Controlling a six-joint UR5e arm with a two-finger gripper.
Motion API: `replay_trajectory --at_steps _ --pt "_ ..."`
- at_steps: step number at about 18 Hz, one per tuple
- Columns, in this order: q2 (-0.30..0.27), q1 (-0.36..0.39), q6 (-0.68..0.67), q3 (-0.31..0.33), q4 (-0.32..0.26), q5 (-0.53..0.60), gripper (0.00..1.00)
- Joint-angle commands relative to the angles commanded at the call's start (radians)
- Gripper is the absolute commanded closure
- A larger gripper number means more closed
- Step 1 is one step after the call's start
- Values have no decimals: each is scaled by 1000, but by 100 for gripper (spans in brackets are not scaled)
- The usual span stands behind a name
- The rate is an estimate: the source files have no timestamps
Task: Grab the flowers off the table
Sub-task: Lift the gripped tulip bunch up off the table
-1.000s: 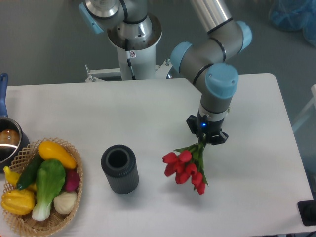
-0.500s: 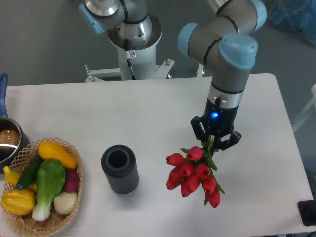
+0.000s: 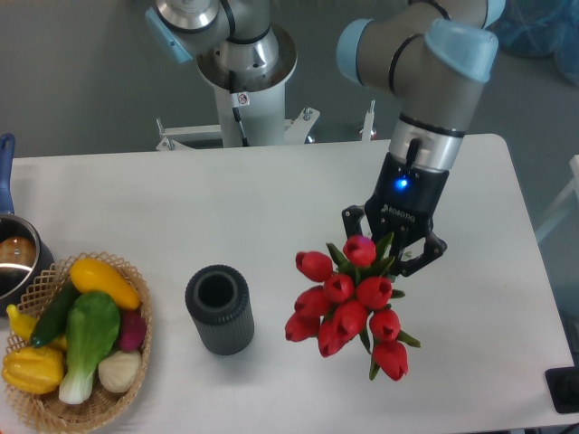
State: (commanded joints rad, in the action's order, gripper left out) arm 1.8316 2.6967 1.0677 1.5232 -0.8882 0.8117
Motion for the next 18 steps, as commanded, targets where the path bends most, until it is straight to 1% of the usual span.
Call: replay_trajectory --at_steps 2,5,14,18 --pt "-8 28 1 6 0 -31 96" --pt "-14 46 -8 8 0 -63 96" --pt "-38 63 -23 14 0 -69 96" --pt "-41 81 -25 17 0 -108 96"
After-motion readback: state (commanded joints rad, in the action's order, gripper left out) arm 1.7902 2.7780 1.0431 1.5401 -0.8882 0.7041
